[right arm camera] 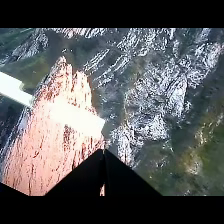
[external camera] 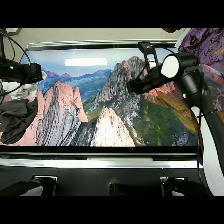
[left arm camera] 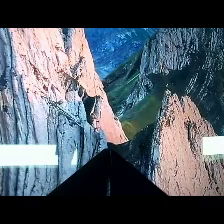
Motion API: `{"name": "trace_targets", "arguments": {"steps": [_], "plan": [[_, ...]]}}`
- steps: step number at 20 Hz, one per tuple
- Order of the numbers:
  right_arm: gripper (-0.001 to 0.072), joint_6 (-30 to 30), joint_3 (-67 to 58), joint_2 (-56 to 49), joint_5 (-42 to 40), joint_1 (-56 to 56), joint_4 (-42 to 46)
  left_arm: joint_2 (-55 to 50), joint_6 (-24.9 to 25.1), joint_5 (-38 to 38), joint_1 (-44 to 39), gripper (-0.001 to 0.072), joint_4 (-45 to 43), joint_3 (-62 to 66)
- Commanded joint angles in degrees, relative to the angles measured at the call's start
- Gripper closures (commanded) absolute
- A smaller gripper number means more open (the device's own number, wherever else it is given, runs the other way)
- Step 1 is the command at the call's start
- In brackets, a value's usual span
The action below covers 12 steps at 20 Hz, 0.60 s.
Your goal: Fold the clothes and pants, and hang the long-sleeved shirts on hangers.
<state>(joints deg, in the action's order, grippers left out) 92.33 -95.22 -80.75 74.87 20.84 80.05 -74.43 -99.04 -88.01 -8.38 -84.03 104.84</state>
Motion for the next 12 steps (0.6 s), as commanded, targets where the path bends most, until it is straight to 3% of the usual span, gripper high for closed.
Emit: {"name": "trace_targets", "arguments": {"steps": [1,8,9,10,12], "plan": [[0.0674,0.00,-0.04,0.02,0.02,0.07,-0.04,0.02,0.00,0.02,-0.04,0.0685,0.00,-0.02],[0.0674,0.00,-0.04,0.02,0.00,0.07,-0.07,-0.22,0.00,0.11,-0.04,0.0680,0.00,-0.04],[0.0674,0.00,-0.04,0.02,0.00,0.07,-0.07,-0.31,-0.46,-0.15,-0.04,0.0507,-0.09,-0.04],[0.0674,0.00,-0.04,0.02,0.02,0.07,-0.04,-0.52,-3.23,-1.01,0.20,-0.0013,-1.86,-0.09],[0.0674,0.00,-0.04,0.02,0.02,0.07,-0.07,-0.90,-6.47,-3.26,1.25,-0.0013,-13.11,-1.57]]}}
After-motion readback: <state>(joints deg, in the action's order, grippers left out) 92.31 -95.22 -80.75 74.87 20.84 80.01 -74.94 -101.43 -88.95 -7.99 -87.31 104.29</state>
